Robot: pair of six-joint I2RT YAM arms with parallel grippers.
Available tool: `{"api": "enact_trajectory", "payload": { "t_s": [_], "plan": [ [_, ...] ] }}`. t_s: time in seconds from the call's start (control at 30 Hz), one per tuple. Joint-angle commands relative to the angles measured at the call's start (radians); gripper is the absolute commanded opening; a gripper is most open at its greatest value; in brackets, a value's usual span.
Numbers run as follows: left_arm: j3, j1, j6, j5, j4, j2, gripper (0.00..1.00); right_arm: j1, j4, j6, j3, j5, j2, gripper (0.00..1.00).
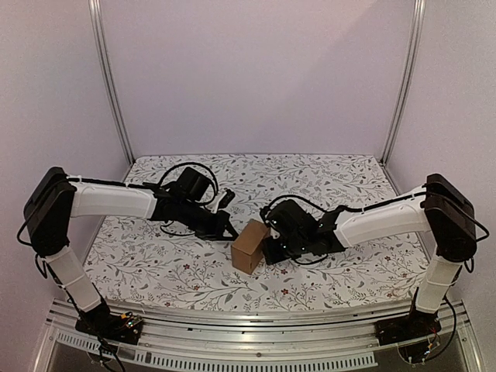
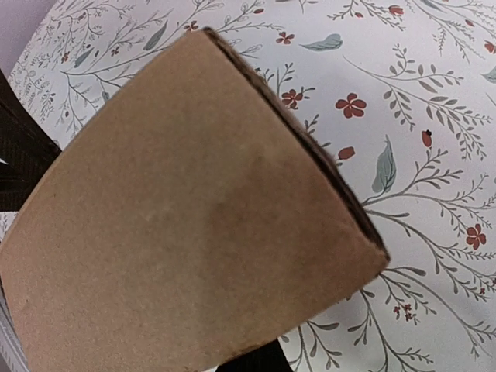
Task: Fold the paper box
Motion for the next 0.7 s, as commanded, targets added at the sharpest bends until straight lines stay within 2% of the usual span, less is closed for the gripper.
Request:
{"api": "enact_trajectory", "payload": {
  "t_s": [0.0, 0.43, 0.67],
  "plan": [
    [-0.019, -0.014, -0.006, 0.004, 0.017, -0.012, 0.00, -0.025, 0.119, 0.056, -0.018, -0.080, 0.032, 0.00],
    [-0.020, -0.024, -0.013, 0.001, 0.023, -0.023, 0.00, -0.051, 0.356, 0.200, -0.105, -0.200, 0.097, 0.00],
    [-0.013, -0.035, -0.017, -0.001, 0.023, -0.021, 0.00, -0.061, 0.450, 0.241, -0.154, -0.208, 0.126, 0.00]
  ]
}}
